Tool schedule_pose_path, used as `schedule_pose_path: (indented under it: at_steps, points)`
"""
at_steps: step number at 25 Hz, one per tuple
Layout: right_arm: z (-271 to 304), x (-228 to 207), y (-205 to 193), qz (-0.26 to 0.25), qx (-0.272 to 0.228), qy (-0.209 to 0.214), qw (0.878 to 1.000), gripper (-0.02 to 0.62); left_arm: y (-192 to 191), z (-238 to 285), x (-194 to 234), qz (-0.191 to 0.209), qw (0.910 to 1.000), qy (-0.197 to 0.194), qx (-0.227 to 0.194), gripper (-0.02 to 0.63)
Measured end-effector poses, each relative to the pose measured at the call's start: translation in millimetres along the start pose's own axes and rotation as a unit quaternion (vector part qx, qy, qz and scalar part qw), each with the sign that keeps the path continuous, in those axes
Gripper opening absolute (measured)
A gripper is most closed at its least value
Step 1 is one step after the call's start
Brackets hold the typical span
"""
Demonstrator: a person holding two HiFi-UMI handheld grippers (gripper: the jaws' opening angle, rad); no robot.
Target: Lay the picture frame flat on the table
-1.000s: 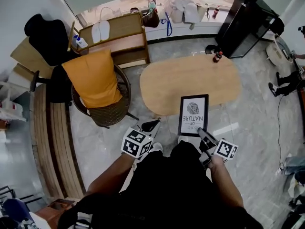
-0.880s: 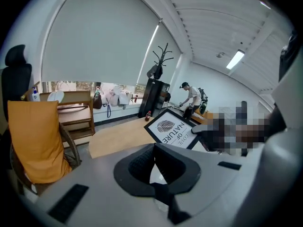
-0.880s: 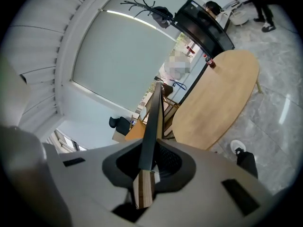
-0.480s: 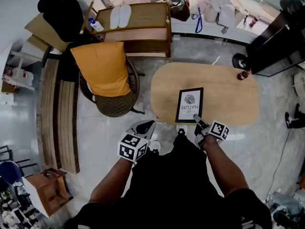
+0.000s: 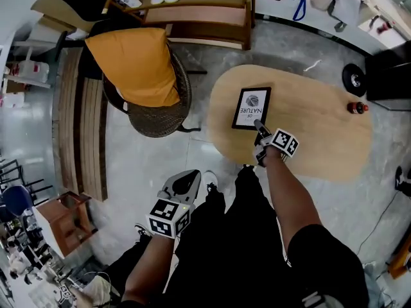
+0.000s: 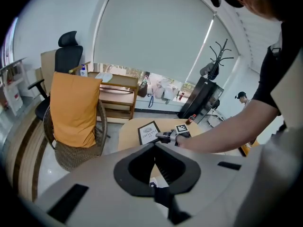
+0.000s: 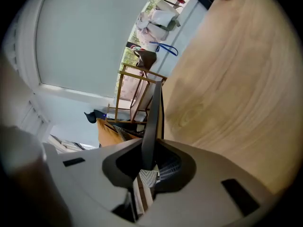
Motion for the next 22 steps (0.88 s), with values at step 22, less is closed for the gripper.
schedule_pose_path:
  at_steps: [22]
  points:
    - [49.4, -97.2, -62.5, -0.304, 0.285, -0.242, 0.877, 0.290, -44.7, 3.2, 9.3, -0.064, 0.9953, 0.036, 0.064, 0.005]
Point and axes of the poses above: the fingertips, and each gripper's own axes: z forward along the fingers, x to its left, y out of its top, the point moved 3 cm from there along -z, backward along the fingers, and after that the axes turned 2 degrees about -y, right-handed, at the moved point
